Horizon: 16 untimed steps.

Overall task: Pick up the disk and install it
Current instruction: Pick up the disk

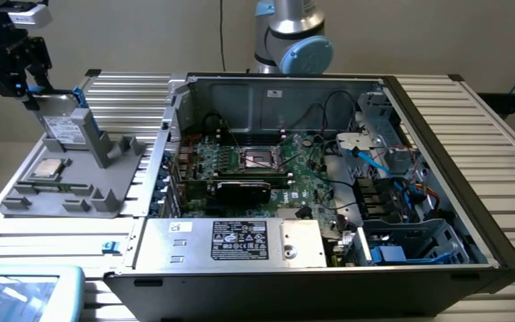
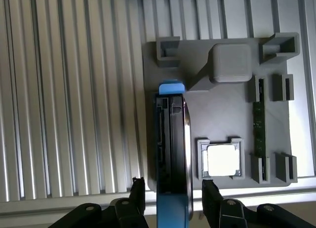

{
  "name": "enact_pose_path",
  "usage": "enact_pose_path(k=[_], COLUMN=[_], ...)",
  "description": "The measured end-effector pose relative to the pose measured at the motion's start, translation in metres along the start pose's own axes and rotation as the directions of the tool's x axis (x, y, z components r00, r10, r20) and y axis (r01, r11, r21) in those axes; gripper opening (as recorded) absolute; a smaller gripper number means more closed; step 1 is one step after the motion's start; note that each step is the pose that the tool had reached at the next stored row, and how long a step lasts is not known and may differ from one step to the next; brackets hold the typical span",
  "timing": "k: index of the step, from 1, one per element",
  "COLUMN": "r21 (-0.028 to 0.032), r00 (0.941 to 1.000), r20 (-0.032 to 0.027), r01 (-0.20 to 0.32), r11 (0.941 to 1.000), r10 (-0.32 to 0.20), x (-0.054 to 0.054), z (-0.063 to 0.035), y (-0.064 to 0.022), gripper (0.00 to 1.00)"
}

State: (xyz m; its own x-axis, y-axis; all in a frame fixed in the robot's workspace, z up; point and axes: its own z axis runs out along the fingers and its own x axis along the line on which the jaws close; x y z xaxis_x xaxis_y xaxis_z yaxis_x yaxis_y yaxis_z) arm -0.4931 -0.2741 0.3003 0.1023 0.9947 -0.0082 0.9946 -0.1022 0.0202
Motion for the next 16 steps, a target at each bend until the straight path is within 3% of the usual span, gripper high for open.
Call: enact_pose_path(k=[16], r21=[-0.0001], r00=[1.0], r20=[0.0013], r01=[0.0], r11=[1.0], r10=[0.0], x=[0.0012], z=[0.0063], y=[-0.0015], gripper=[0.58])
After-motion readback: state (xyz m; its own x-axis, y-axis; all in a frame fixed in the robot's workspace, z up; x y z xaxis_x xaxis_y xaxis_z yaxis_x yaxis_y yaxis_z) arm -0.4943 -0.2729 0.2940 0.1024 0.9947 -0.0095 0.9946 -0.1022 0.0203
